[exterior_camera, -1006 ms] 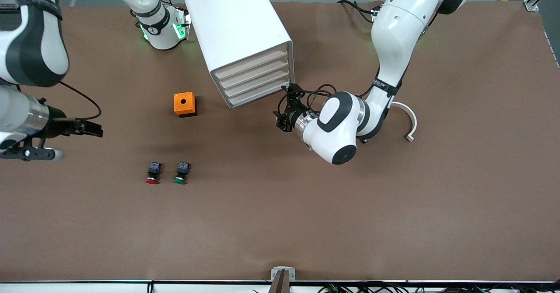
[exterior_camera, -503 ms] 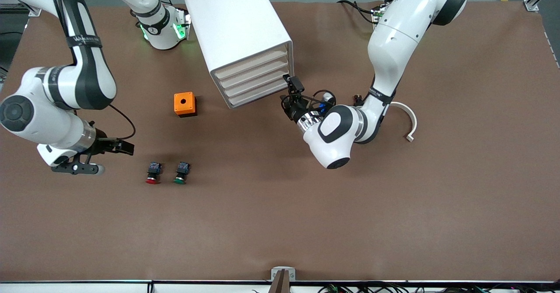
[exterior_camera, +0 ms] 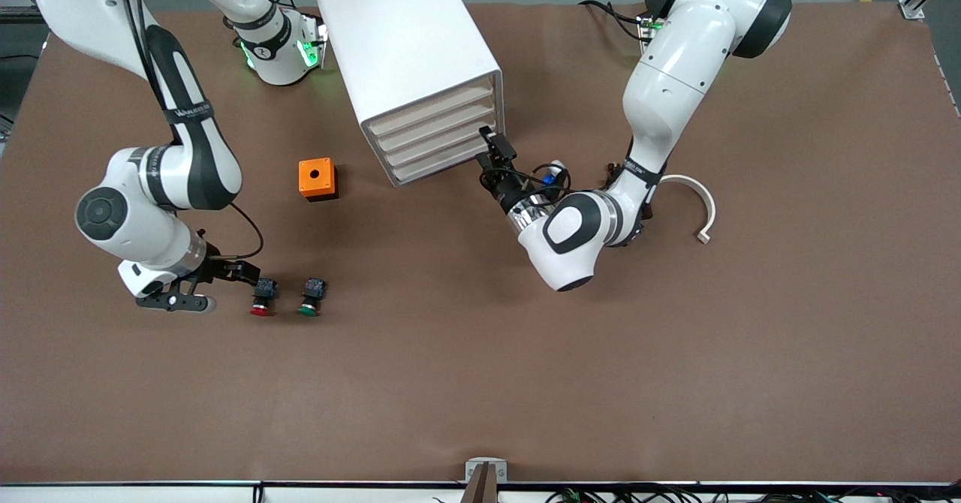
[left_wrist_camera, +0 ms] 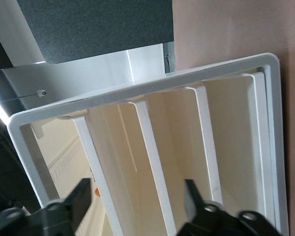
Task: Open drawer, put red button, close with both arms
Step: 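Grasp the drawer edge with the left gripper while the right gripper reaches the red button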
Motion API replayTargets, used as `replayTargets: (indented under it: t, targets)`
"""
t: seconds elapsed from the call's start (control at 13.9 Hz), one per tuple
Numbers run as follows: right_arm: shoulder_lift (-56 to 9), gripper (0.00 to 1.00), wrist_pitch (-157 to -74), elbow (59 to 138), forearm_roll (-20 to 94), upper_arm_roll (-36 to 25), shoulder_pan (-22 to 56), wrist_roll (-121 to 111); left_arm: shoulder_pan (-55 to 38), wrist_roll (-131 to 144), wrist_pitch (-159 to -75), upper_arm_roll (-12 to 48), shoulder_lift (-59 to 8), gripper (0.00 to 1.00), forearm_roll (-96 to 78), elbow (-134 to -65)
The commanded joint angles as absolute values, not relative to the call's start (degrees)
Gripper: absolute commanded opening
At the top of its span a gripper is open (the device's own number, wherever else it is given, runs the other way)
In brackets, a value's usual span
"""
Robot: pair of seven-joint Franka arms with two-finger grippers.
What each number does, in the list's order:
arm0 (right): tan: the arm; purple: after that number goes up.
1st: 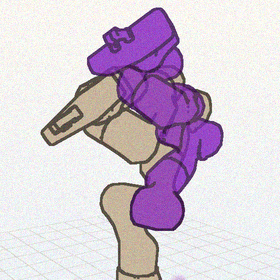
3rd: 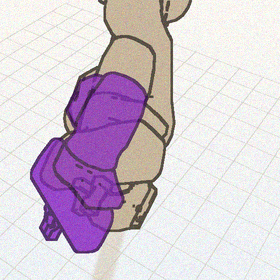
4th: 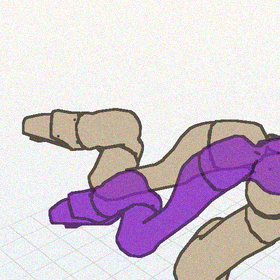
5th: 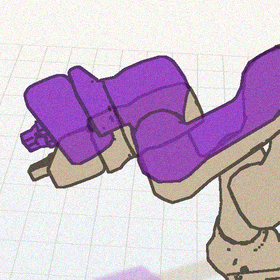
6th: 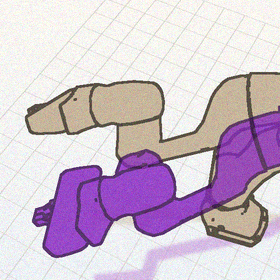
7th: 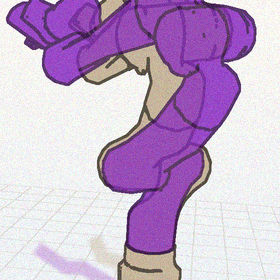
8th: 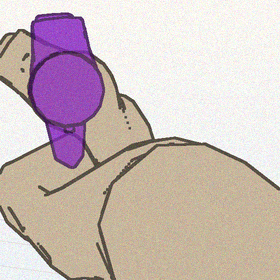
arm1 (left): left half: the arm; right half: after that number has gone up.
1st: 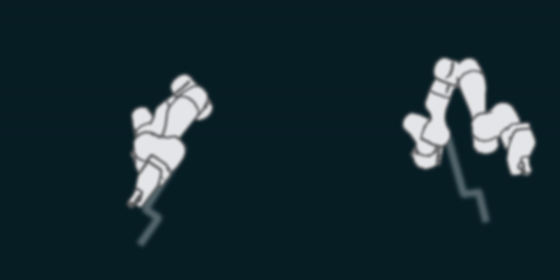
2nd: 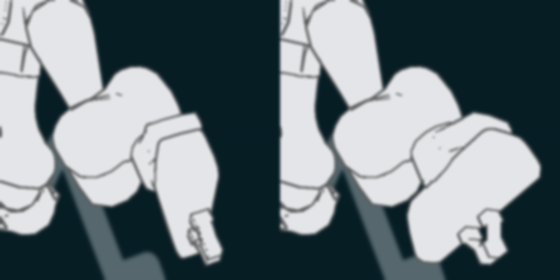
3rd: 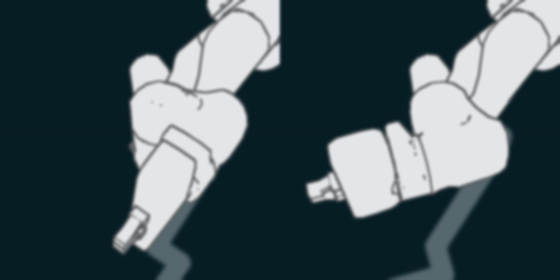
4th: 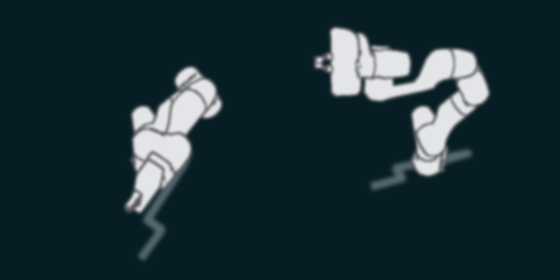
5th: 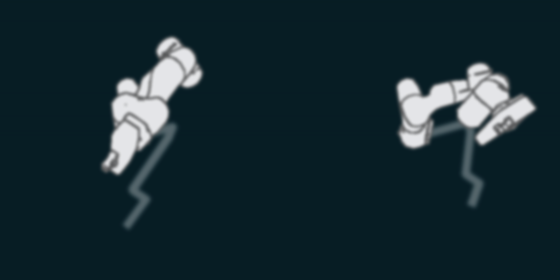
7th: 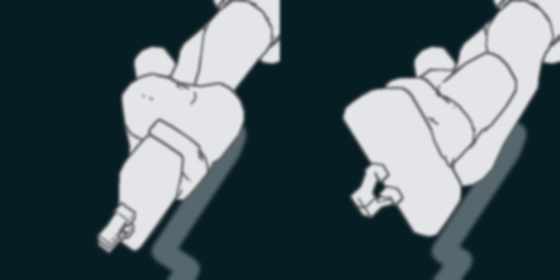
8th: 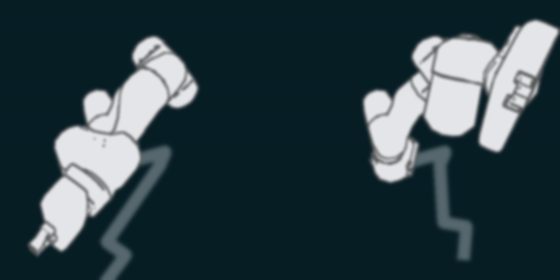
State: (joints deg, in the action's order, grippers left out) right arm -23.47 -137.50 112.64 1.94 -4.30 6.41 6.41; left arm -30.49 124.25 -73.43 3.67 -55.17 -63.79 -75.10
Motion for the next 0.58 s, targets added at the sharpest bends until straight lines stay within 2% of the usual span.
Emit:
replayTargets:
  t: [0.0,0.5]
  targets:
    - [-25.04,1.0,-142.8,114.69,2.64,-4.39,8.51,10.53,-30.85,125.68,-72.51,4.74,-55.72,0.47,-65.21,-75.23]
    - [-30.49,1.0,-148.88,114.96,2.29,-4.48,9.58,11.51,-31.55,128.05,-73.21,6.15,-56.16,0.45,-64.86,-76.99]
